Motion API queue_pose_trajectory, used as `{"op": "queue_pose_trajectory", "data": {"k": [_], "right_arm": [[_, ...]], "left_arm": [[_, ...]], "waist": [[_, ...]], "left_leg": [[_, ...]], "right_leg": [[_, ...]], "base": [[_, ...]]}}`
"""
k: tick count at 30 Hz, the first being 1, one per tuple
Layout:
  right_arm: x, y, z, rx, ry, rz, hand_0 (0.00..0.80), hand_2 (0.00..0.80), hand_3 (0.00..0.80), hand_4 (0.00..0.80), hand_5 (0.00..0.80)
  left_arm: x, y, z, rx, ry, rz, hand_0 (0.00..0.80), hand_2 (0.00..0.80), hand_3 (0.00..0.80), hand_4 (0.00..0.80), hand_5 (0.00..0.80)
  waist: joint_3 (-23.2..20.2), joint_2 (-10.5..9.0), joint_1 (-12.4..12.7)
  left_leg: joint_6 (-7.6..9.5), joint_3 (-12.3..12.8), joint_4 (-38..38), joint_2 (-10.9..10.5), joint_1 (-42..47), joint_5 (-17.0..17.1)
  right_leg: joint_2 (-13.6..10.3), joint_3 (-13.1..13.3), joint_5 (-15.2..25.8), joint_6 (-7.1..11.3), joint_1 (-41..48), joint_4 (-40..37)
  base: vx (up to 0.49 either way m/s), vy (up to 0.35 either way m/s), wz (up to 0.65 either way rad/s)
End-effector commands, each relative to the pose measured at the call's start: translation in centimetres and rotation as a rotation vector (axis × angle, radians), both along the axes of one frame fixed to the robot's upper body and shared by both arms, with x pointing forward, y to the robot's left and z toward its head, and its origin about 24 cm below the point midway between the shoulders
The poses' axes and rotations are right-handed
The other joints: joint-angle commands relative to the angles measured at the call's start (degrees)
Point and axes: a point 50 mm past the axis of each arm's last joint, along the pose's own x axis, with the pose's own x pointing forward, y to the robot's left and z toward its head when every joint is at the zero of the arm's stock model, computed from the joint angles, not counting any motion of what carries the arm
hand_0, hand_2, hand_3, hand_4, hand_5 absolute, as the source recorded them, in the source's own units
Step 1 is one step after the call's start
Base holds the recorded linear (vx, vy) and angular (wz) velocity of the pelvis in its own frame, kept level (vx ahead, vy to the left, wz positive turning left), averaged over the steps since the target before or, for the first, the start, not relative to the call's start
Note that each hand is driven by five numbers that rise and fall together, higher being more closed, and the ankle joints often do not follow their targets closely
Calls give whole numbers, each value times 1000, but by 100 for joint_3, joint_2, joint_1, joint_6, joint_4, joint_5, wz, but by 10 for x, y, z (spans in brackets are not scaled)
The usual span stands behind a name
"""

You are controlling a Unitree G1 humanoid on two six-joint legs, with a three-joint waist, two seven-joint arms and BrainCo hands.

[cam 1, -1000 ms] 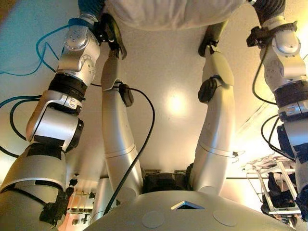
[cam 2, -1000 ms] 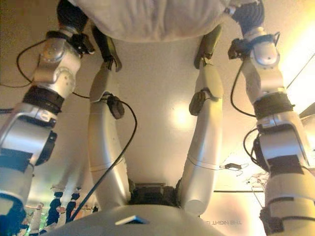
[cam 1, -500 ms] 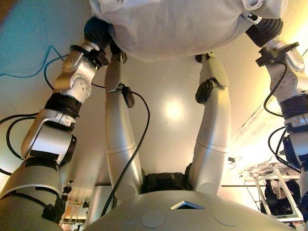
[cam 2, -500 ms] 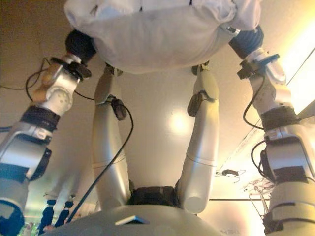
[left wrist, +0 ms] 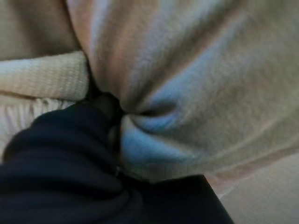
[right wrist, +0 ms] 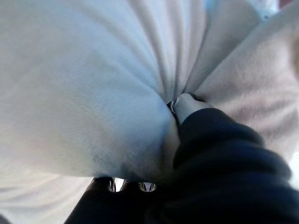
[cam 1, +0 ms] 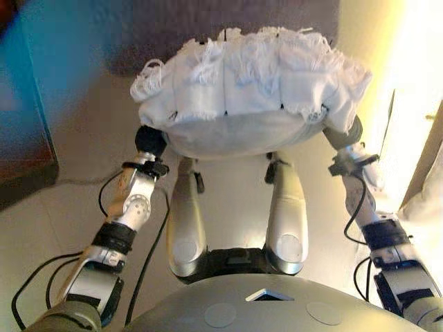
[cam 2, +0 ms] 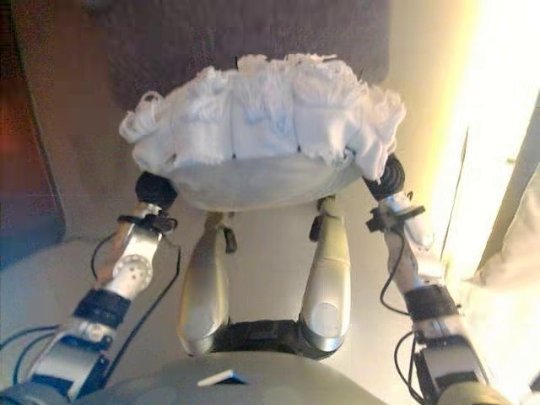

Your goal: Pick up the cushion and take it to the sofa

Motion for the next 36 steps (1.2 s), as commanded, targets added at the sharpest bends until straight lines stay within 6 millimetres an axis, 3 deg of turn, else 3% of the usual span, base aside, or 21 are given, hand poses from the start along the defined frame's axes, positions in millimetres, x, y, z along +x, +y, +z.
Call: {"op": "queue_pose_trajectory", "data": {"k": [1, 4, 8, 11, 15, 21, 27, 32, 36], "right_arm": [[-11, 41, 41, -32, -260, 84, 800, 800, 800, 800, 800], [-25, 50, 32, -77, -264, 0, 800, 800, 800, 800, 800], [-44, 48, 20, -252, -243, -117, 800, 800, 800, 800, 800], [-45, 45, 8, -263, -176, -175, 800, 800, 800, 800, 800], [-49, 43, 2, -286, -112, -186, 800, 800, 800, 800, 800], [-54, 40, -3, -258, -75, -196, 800, 800, 800, 800, 800], [-51, 42, -1, -248, -81, -196, 800, 800, 800, 800, 800], [-47, 45, 6, -253, -115, -196, 800, 800, 800, 800, 800], [-42, 49, 11, -301, -161, -187, 800, 800, 800, 800, 800]], "left_arm": [[-5, -40, 49, -5, -256, -98, 800, 800, 800, 800, 800], [-17, -31, 45, 22, -247, 15, 800, 800, 800, 800, 800], [-38, -25, 29, 22, -172, 40, 800, 800, 800, 800, 800], [-48, -28, 8, 32, -67, 50, 800, 800, 800, 800, 800], [-56, -25, -3, 43, 6, 55, 800, 800, 800, 800, 800], [-59, -23, -6, 70, 24, 44, 800, 800, 800, 800, 800], [-57, -20, -1, 79, 0, 49, 800, 800, 800, 800, 800], [-55, -15, 7, 69, -37, 74, 800, 800, 800, 800, 800], [-53, -11, 14, 36, -81, 114, 800, 800, 800, 800, 800]], "waist": [[-607, -5, 39], [-1042, -29, 50], [-1686, -25, 138], [-2072, -42, 178], [-2311, -95, 193], [-2431, -170, 199], [-2443, -151, 193], [-2334, -119, 223], [-2098, -162, 229]], "left_leg": [[207, 98, 296, -73, -103, -168], [267, 161, -21, -102, 641, -269], [315, 264, -693, -84, 1648, -260], [296, 300, -1013, -23, 2190, -245], [300, 305, -1257, 6, 2621, -303], [267, 329, -1332, 83, 2837, -367], [183, 377, -1332, 295, 2969, -302], [37, 325, -1204, 611, 3034, -149], [-81, 332, -449, 990, 2767, 138]], "right_leg": [[-151, -187, 151, 214, 445, -347], [-205, -219, 126, 260, 1184, -628], [-163, -421, 163, 307, 2191, -1185], [-89, -533, 148, 286, 2683, -1413], [-19, -633, 119, 275, 3132, -1654], [93, -730, 82, 234, 3465, -1853], [238, -742, -28, 118, 3595, -1850], [549, -633, -284, -131, 3625, -1632], [726, -506, -385, -341, 3539, -1390]], "base": [[174, 115, 9], [230, 93, 3], [285, 45, -4], [229, -14, 1], [114, -41, 1], [38, -93, -1], [20, -124, -8], [13, -192, -2], [-23, -172, -5]]}}
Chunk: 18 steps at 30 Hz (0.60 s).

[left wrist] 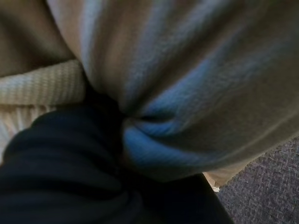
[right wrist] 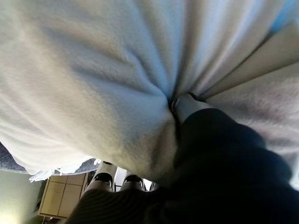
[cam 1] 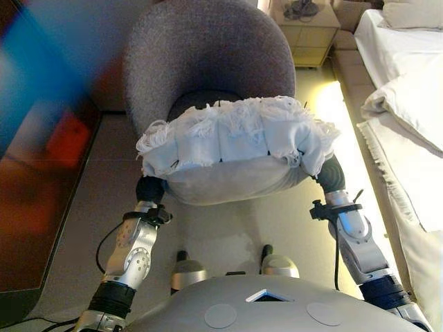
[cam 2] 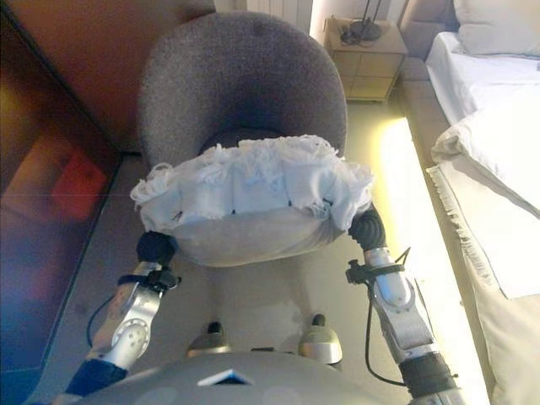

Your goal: Pick up the cushion and take it to the sofa

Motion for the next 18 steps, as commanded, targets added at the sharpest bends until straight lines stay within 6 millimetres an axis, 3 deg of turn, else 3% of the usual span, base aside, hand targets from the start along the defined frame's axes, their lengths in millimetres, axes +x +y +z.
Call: {"op": "queue_pose_trajectory", "data": {"k": [1, 3, 4, 5, 7, 8, 10, 13, 15, 18], "right_arm": [[20, 27, 61, -17, -327, 140, 800, 800, 800, 800, 800], [20, 27, 63, -32, -346, 141, 800, 800, 800, 800, 800], [20, 27, 64, -36, -353, 140, 800, 800, 800, 800, 800], [20, 25, 64, -36, -352, 131, 800, 800, 800, 800, 800], [20, 24, 63, -40, -348, 126, 800, 800, 800, 800, 800], [20, 24, 63, -39, -346, 130, 800, 800, 800, 800, 800], [21, 27, 64, -39, -352, 134, 800, 800, 800, 800, 800], [21, 31, 62, -45, -347, 134, 800, 800, 800, 800, 800], [19, 33, 60, -48, -344, 141, 800, 800, 800, 800, 800], [16, 34, 59, -37, -333, 144, 800, 800, 800, 800, 800]], "left_arm": [[29, -17, 71, -35, -397, -73, 800, 800, 800, 800, 800], [29, -16, 73, -46, -412, -68, 800, 800, 800, 800, 800], [29, -16, 73, -48, -419, -71, 800, 800, 800, 800, 800], [29, -17, 73, -45, -425, -78, 800, 800, 800, 800, 800], [27, -18, 73, -43, -440, -75, 800, 800, 800, 800, 800], [25, -17, 75, -44, -449, -68, 800, 800, 800, 800, 800], [25, -16, 81, -36, -474, -52, 800, 800, 800, 800, 800], [26, -18, 82, -41, -471, -31, 800, 800, 800, 800, 800], [24, -17, 79, -42, -459, -22, 800, 800, 800, 800, 800], [17, -16, 75, -44, -447, -19, 800, 800, 800, 800, 800]], "waist": [[359, -202, 176], [466, -269, 160], [500, -336, 142], [525, -382, 157], [620, -396, 298], [646, -344, 361], [727, -212, 477], [735, -30, 680], [706, 26, 837], [637, 65, 1008]], "left_leg": [[-62, 15, 1051, 577, -392, 346], [-26, 165, 1659, 735, -610, 511], [29, 332, 2004, 759, -685, 487], [72, 318, 2260, 676, -783, 426], [241, -49, 2443, 42, -1107, 169], [284, -113, 2302, -222, -1209, 152], [309, -117, 1871, -542, -1407, 297], [287, -70, 1041, -832, -1678, 689], [292, -164, 612, -961, -1817, 913], [255, -300, 216, -923, -1930, 1105]], "right_leg": [[106, -49, -746, -346, 126, 717], [167, -85, -756, -456, 158, 774], [179, -141, -766, -521, 196, 788], [186, -151, -772, -559, 235, 795], [269, 6, -820, -558, 362, 788], [348, 102, -870, -547, 396, 799], [538, 296, -1003, -548, 516, 777], [769, 501, -1252, -536, 866, 760], [852, 696, -1482, -559, 1107, 831], [908, 943, -1875, -592, 1352, 1071]], "base": [[-3, -213, -8], [23, -262, -13], [72, -272, -11], [121, -267, 3], [164, -169, 13], [193, -87, -17], [234, -33, -65], [365, 2, -85], [486, 16, 72], [530, 71, -14]]}}
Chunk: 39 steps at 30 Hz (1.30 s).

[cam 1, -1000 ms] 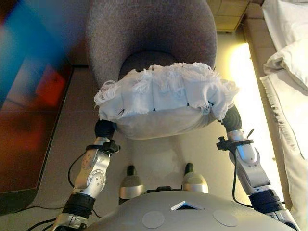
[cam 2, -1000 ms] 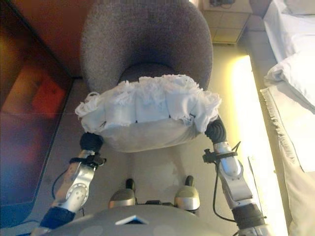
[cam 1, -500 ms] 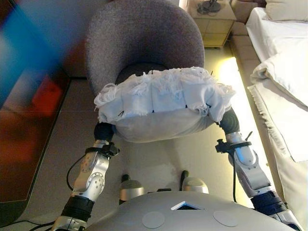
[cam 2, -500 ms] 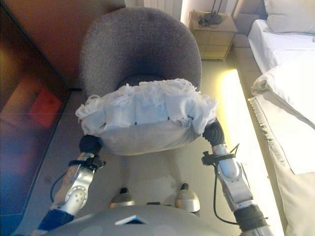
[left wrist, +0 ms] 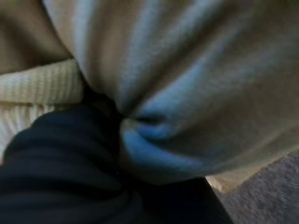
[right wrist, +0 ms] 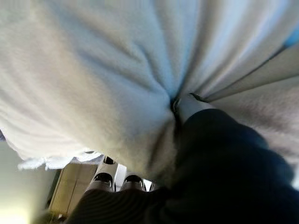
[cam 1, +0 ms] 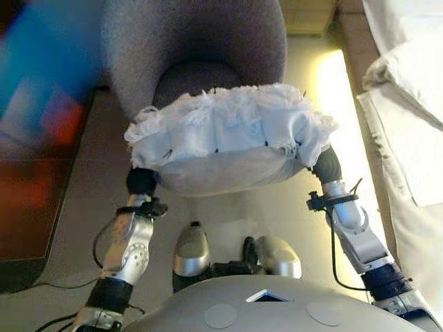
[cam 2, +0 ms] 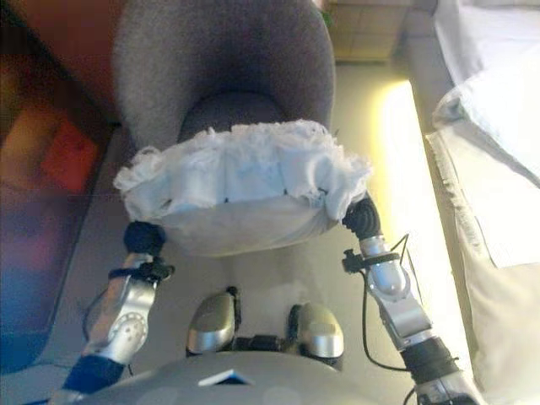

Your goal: Pick up the cushion and take it to the sofa

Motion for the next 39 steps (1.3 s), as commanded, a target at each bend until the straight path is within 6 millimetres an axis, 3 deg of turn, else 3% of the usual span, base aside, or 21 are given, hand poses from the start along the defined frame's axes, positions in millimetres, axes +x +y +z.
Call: {"op": "queue_pose_trajectory", "data": {"k": [1, 4, 7, 9, 11, 13, 14, 15, 17, 21, 23, 26, 30, 32, 33, 35, 37, 39], "right_arm": [[-2, 31, 41, 36, -232, 158, 800, 800, 800, 800, 800], [-4, 29, 42, 43, -232, 159, 800, 800, 800, 800, 800], [-2, 24, 42, 52, -227, 144, 800, 800, 800, 800, 800], [-3, 18, 41, 108, -199, 125, 800, 800, 800, 800, 800], [-5, 17, 38, 121, -191, 117, 800, 800, 800, 800, 800], [-8, 19, 39, 107, -206, 101, 800, 800, 800, 800, 800], [-8, 22, 39, 115, -213, 99, 800, 800, 800, 800, 800], [-7, 24, 39, 118, -218, 94, 800, 800, 800, 800, 800], [-5, 25, 39, 122, -219, 79, 800, 800, 800, 800, 800], [-3, 23, 35, 117, -210, 69, 800, 800, 800, 800, 800], [-5, 19, 34, 114, -217, 53, 800, 800, 800, 800, 800], [-2, 18, 34, 105, -227, 28, 800, 800, 800, 800, 800], [6, 17, 36, 102, -215, 15, 800, 800, 800, 800, 800], [5, 15, 36, 100, -209, 19, 800, 800, 800, 800, 800], [4, 13, 36, 99, -205, 16, 800, 800, 800, 800, 800], [3, 10, 33, 90, -183, 20, 800, 800, 800, 800, 800], [1, 6, 31, 72, -163, 23, 800, 800, 800, 800, 800], [-3, 4, 34, 69, -161, 42, 800, 800, 800, 800, 800]], "left_arm": [[9, -15, 57, -24, -333, -70, 800, 800, 800, 800, 800], [6, -16, 55, -27, -333, -67, 800, 800, 800, 800, 800], [11, -16, 55, -13, -328, -74, 800, 800, 800, 800, 800], [15, -13, 55, 1, -322, -80, 800, 800, 800, 800, 800], [15, -15, 56, 39, -341, -104, 800, 800, 800, 800, 800], [14, -14, 58, 59, -342, -126, 800, 800, 800, 800, 800], [16, -15, 60, 69, -348, -133, 800, 800, 800, 800, 800], [17, -15, 62, 77, -355, -140, 800, 800, 800, 800, 800], [23, -16, 65, 78, -367, -166, 800, 800, 800, 800, 800], [29, -17, 67, 79, -369, -180, 800, 800, 800, 800, 800], [29, -20, 66, 73, -371, -206, 800, 800, 800, 800, 800], [32, -30, 67, 67, -393, -250, 800, 800, 800, 800, 800], [32, -38, 67, 57, -397, -265, 800, 800, 800, 800, 800], [29, -37, 65, 55, -388, -263, 800, 800, 800, 800, 800], [29, -35, 64, 55, -384, -267, 800, 800, 800, 800, 800], [27, -33, 60, 45, -364, -247, 800, 800, 800, 800, 800], [26, -31, 58, 16, -344, -225, 800, 800, 800, 800, 800], [23, -29, 60, 4, -355, -216, 800, 800, 800, 800, 800]], "waist": [[-516, -10, 146], [-548, -20, 215], [-638, -157, 161], [-786, -354, 135], [-942, -497, 170], [-1075, -554, 199], [-1116, -510, 165], [-1129, -493, 107], [-1120, -464, -25], [-1016, -370, -319], [-933, -350, -565], [-833, -457, -951], [-723, -582, -1289], [-724, -586, -1385], [-757, -592, -1381], [-892, -565, -1411], [-1033, -459, -1451], [-1133, -424, -1463]], "left_leg": [[-20, -121, -1056, 63, -400, 1710], [-113, -292, -1041, 292, -494, 1798], [34, -25, -873, 388, -465, 1409], [273, 62, -445, 240, -549, 1108], [533, 85, -275, 26, -538, 853], [682, 117, -282, -176, -400, 745], [742, 131, -298, -226, -291, 660], [782, 135, -311, -288, -198, 584], [840, 75, -386, -445, -26, 546], [815, -163, -514, -608, 492, 382], [768, -348, -536, -628, 816, 250], [726, -527, -478, -734, 1176, -146], [713, -809, -353, -681, 1926, -981], [745, -989, -296, -593, 2219, -1248], [750, -1013, -177, -577, 2224, -1354], [614, -965, 14, -397, 2312, -1206], [397, -900, 174, -163, 2393, -708], [64, -764, 1202, 108, 2071, 279]], "right_leg": [[81, -169, -434, 438, 1541, -500], [-25, -78, -842, 480, 1670, -213], [-377, -203, -787, 725, 1649, 210], [-673, -226, -231, 989, 1693, 600], [-821, -225, 468, 1201, 1616, 1118], [-938, -266, 1238, 1328, 1434, 1547], [-951, -241, 1469, 1316, 1165, 1893], [-871, -221, 1445, 1282, 942, 1960], [-581, -312, 1213, 1208, 622, 1733], [-596, -733, 966, 1010, -95, 923], [-539, -680, 983, 911, -465, 389], [-680, -332, 1488, 1016, -997, -483], [-919, -414, 2477, 1260, -1608, -1325], [-872, -300, 2517, 1220, -1783, -1088], [-823, -290, 2318, 1172, -1716, -945], [-750, -339, 2168, 1031, -1606, -906], [-615, -440, 2043, 907, -1438, -976], [-514, -490, 1868, 686, -1179, -1097]], "base": [[585, 124, -2], [548, 175, -16], [535, 276, -45], [512, 284, -75], [453, 223, -53], [483, 207, -24], [416, 177, -25], [398, 170, 2], [390, 138, 27], [368, 47, 32], [383, -17, 58], [432, -93, 90], [531, -145, 68], [485, -137, 49], [379, -126, 45], [368, -117, 35], [339, -86, 23], [290, -135, 17]]}}
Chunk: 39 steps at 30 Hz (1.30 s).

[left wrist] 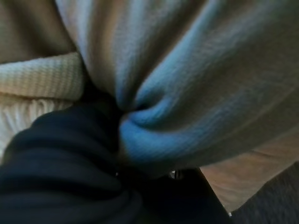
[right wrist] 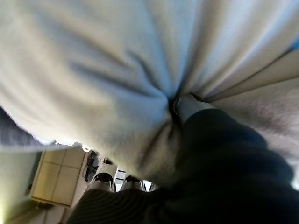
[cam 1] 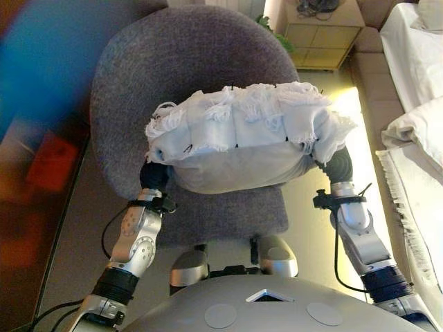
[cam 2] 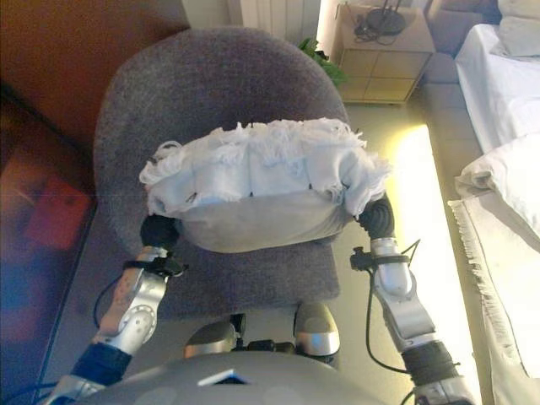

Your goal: Pick up the cushion and take it to the sofa

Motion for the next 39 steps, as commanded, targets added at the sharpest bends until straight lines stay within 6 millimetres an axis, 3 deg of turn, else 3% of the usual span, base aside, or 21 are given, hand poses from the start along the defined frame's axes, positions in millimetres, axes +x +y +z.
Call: {"op": "queue_pose_trajectory", "data": {"k": [1, 3, 5, 8, 12, 16, 26, 39], "right_arm": [[-1, 23, 35, 67, -182, 136, 800, 800, 800, 800, 800], [4, 20, 31, 52, -179, 102, 800, 800, 800, 800, 800], [7, 22, 35, 51, -203, 111, 800, 800, 800, 800, 800], [6, 19, 32, 45, -187, 99, 800, 800, 800, 800, 800], [-4, 17, 23, 62, -126, 109, 800, 800, 800, 800, 800], [-7, 21, 17, 66, -104, 131, 800, 800, 800, 800, 800], [9, 42, 15, 74, -119, 155, 800, 800, 800, 800, 800], [55, 73, 40, 83, -264, 136, 800, 800, 800, 800, 800]], "left_arm": [[8, -15, 54, -18, -308, -118, 800, 800, 800, 800, 800], [13, -21, 54, -21, -306, -127, 800, 800, 800, 800, 800], [20, -26, 56, -16, -335, -132, 800, 800, 800, 800, 800], [23, -27, 53, -19, -315, -139, 800, 800, 800, 800, 800], [19, -26, 47, 0, -271, -137, 800, 800, 800, 800, 800], [15, -22, 40, 8, -238, -118, 800, 800, 800, 800, 800], [23, -26, 39, 49, -232, -110, 800, 800, 800, 800, 800], [76, -55, 77, 139, -397, -55, 800, 800, 800, 800, 800]], "waist": [[-501, -406, 4], [-333, -526, 173], [-201, -472, 198], [-203, -421, 184], [-339, -350, 75], [-321, -344, -1], [-15, -362, 84], [871, -363, 42]], "left_leg": [[-285, 554, 2078, 95, 225, 645], [-325, 1019, 2295, 457, -672, 723], [-338, 1460, 1646, 666, -739, 611], [-335, 1430, 913, 496, -529, 503], [-274, 1583, 73, 346, 51, 193], [-198, 1738, -30, 238, 258, -167], [-17, 1723, -108, 65, 252, -295], [61, 1637, -9, -21, -415, -219]], "right_leg": [[-261, 184, 516, -338, -352, 173], [-312, 112, 352, -370, 67, -2], [-386, -151, 232, -292, 210, -92], [-503, -194, 288, -172, 218, -185], [-560, -219, 367, -45, 174, -268], [-649, -217, 471, 79, 67, -236], [-720, -229, 542, 207, -172, -77], [-761, -84, 523, 267, -982, 315]], "base": [[247, -182, 11], [130, -96, 33], [24, 84, 60], [93, 124, 10], [132, 51, 23], [55, 7, 25], [18, -18, 2], [-101, -35, 1]]}}
